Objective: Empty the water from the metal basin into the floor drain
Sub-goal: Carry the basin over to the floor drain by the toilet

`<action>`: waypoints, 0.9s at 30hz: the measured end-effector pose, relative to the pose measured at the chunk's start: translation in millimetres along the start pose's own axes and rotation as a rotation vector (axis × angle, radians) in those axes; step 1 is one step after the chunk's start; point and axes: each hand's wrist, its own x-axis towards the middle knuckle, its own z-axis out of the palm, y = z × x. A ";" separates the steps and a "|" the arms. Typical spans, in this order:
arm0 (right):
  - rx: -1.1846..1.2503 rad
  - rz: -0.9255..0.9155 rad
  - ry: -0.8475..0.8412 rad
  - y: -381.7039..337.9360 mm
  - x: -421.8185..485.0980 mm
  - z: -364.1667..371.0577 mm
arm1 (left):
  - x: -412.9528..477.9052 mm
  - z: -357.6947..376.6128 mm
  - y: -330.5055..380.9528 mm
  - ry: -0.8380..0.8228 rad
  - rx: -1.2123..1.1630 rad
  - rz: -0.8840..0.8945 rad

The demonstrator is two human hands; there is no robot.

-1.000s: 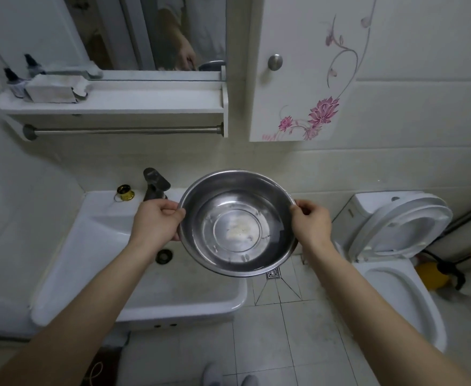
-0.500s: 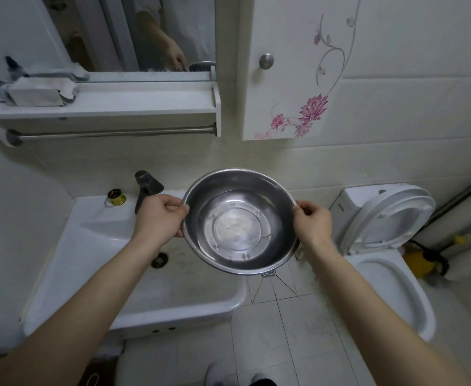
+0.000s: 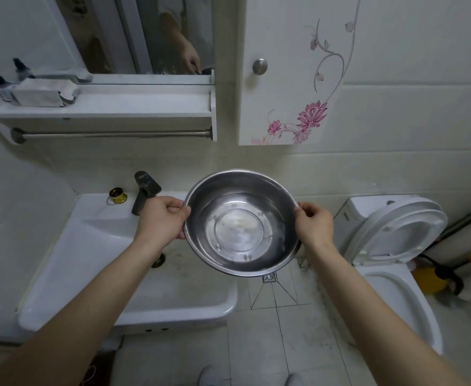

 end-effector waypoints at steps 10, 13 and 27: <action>-0.043 -0.030 -0.090 9.5 45.6 -34.9 | -14.8 55.2 8.5 0.136 -0.020 -0.088; -0.051 -0.047 -0.117 12.1 59.0 -47.8 | -18.8 76.0 11.5 0.166 -0.034 -0.104; -0.090 -0.037 -0.167 49.8 106.0 -98.7 | -35.9 159.7 7.8 0.219 -0.048 -0.154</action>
